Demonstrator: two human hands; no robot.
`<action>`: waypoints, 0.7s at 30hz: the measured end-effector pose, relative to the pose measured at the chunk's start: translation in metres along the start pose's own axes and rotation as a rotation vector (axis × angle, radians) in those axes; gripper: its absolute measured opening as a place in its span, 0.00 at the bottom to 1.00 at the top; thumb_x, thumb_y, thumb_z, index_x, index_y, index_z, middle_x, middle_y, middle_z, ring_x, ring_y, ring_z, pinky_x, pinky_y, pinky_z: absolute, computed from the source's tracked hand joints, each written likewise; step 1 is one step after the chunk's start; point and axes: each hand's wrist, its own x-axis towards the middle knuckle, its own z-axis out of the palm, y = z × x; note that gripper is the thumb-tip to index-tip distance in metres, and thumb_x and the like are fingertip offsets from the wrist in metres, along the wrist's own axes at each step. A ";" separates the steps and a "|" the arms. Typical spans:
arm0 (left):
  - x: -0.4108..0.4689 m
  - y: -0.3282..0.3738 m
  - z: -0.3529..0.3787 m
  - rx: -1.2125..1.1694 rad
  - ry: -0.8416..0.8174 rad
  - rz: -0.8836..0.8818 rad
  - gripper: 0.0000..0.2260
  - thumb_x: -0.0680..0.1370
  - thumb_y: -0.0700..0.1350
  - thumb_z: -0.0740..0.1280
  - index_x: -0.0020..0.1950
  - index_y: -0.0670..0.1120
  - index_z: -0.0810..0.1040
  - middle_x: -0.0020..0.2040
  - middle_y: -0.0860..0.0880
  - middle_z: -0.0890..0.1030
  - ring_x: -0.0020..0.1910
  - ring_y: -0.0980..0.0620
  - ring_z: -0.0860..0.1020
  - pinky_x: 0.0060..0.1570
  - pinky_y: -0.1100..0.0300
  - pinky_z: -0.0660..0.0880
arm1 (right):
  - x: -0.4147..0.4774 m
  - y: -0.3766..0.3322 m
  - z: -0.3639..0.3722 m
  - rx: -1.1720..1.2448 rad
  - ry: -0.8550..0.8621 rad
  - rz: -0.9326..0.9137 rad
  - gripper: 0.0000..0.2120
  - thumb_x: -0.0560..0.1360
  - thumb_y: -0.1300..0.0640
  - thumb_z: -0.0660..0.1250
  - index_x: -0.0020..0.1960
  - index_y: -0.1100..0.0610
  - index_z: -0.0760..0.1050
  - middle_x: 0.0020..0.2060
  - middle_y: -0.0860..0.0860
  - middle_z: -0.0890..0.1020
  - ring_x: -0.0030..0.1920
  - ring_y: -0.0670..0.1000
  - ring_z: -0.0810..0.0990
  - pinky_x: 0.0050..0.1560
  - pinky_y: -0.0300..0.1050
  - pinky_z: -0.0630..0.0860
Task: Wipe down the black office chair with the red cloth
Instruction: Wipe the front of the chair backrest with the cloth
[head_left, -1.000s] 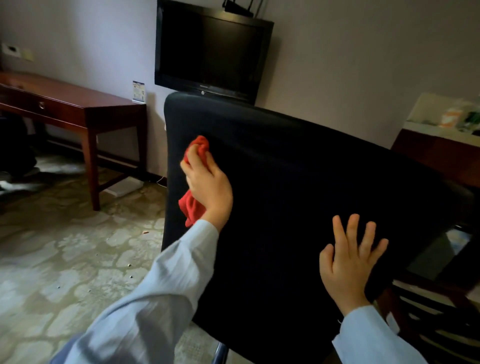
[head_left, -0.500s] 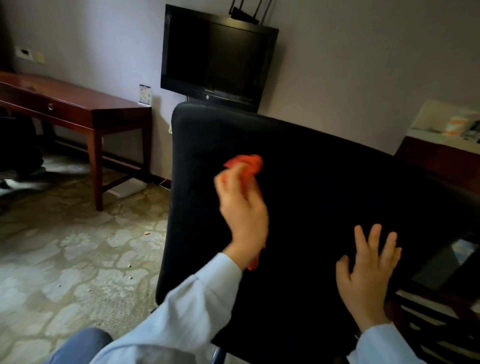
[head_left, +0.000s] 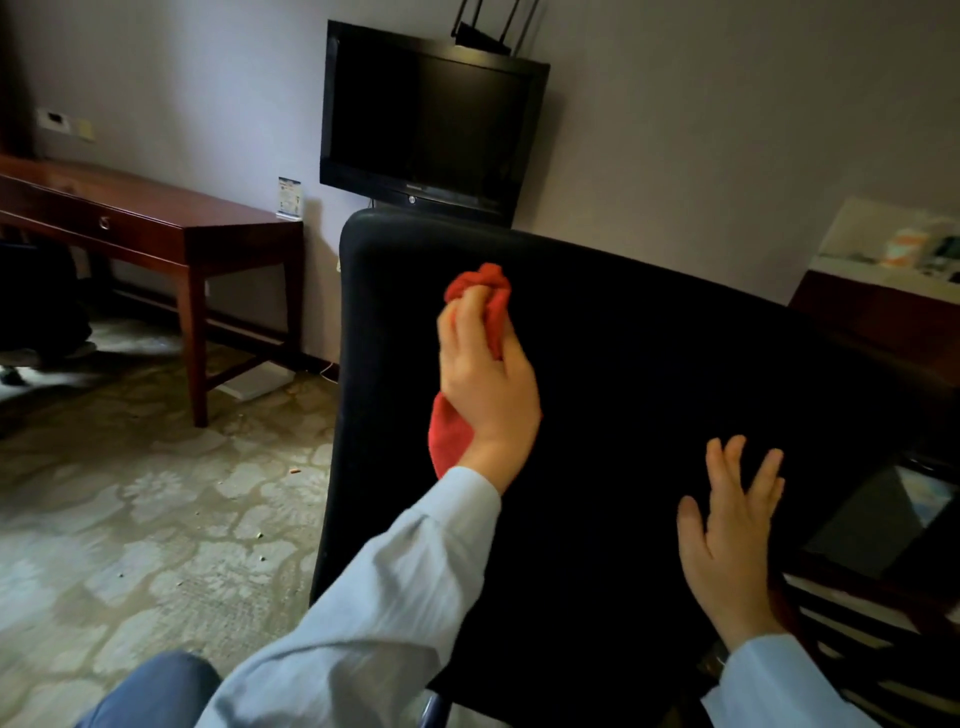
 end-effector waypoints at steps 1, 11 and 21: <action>-0.009 0.001 0.003 -0.001 -0.041 0.046 0.10 0.77 0.39 0.62 0.55 0.37 0.78 0.54 0.42 0.78 0.55 0.50 0.76 0.59 0.65 0.70 | 0.000 0.000 0.000 0.022 -0.006 0.008 0.28 0.76 0.47 0.50 0.74 0.50 0.52 0.74 0.47 0.49 0.74 0.43 0.34 0.73 0.45 0.34; -0.093 0.007 -0.011 -0.163 -0.689 0.073 0.09 0.77 0.41 0.65 0.56 0.46 0.78 0.53 0.51 0.78 0.51 0.54 0.78 0.51 0.58 0.76 | -0.015 -0.026 0.000 0.183 0.082 0.160 0.24 0.77 0.45 0.47 0.72 0.43 0.52 0.73 0.39 0.50 0.73 0.37 0.44 0.74 0.49 0.46; -0.072 0.005 -0.058 -0.390 -0.847 -0.690 0.06 0.77 0.34 0.65 0.50 0.45 0.76 0.45 0.54 0.78 0.42 0.65 0.76 0.46 0.72 0.72 | -0.043 -0.103 0.041 0.869 -0.276 0.490 0.09 0.74 0.67 0.65 0.47 0.53 0.76 0.36 0.45 0.84 0.39 0.40 0.81 0.39 0.31 0.75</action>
